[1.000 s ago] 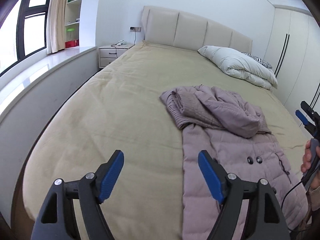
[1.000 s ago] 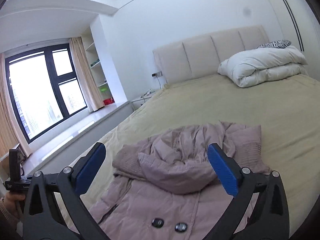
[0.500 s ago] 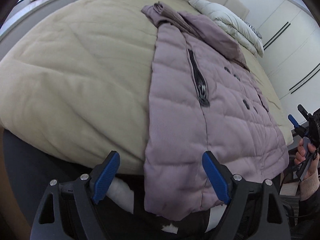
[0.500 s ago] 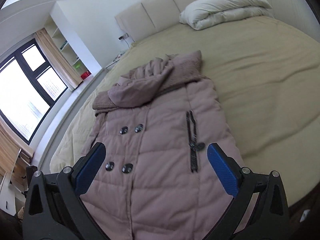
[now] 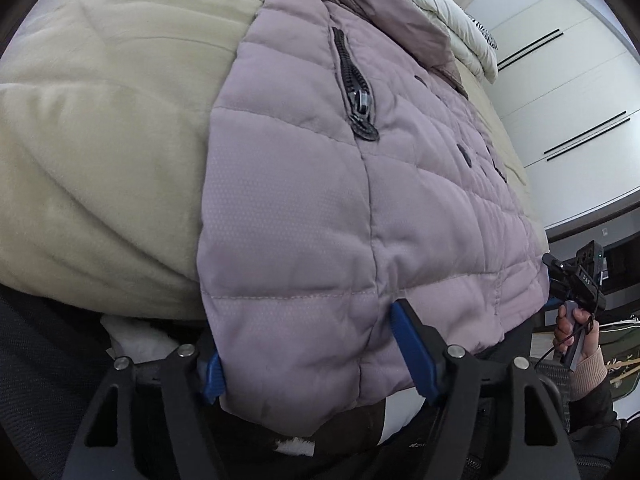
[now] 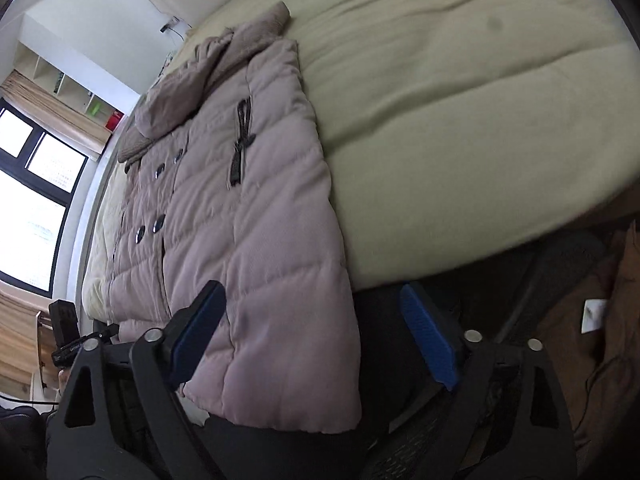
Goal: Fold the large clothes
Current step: 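Grasp the coat hem with the left gripper and lift it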
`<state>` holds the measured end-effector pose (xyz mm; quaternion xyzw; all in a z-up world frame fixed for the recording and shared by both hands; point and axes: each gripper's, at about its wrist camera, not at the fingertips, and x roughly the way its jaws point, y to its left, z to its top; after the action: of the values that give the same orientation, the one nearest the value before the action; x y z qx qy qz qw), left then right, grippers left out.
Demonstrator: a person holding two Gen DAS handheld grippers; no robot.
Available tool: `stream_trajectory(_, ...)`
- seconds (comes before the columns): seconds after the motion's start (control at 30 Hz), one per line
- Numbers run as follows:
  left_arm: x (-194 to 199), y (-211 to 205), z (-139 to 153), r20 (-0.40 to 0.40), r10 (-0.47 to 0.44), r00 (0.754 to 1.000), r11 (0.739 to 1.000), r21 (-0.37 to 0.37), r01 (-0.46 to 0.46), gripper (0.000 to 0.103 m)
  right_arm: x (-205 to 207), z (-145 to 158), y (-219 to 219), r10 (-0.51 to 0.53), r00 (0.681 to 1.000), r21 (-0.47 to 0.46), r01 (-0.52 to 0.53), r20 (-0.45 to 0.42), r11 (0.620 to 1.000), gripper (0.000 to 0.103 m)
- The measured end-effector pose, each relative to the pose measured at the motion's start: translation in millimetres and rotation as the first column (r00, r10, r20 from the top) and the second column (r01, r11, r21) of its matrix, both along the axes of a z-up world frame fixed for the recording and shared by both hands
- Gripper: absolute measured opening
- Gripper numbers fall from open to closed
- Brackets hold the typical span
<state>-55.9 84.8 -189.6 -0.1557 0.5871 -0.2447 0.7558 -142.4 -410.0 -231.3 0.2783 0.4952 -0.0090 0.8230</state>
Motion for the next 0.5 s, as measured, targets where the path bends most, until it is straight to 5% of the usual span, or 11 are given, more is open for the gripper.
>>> stream_trajectory(0.07,1,1,-3,-0.024,-0.001,1.000,1.000,-0.011,0.001,0.074,-4,1,4,0.022,1.000,-0.007,-0.022,0.015,1.000,0.079)
stream_trajectory(0.2,1,1,-8,-0.063,-0.001,0.998,1.000,-0.027,-0.001,0.074,-1,5,16,0.087,0.996,-0.006,-0.087,-0.010,0.996,0.056)
stream_trajectory(0.43,-2,-2,4,-0.024,-0.012,1.000,1.000,-0.007,0.012,0.017,5,11,33,0.115,0.992,-0.036,-0.117,-0.040,0.992,0.022)
stream_trajectory(0.5,-6,-9,13,0.012,-0.046,0.999,0.998,0.032,0.046,0.012,6,15,43,0.122,0.992,-0.085,-0.124,-0.037,0.989,0.014)
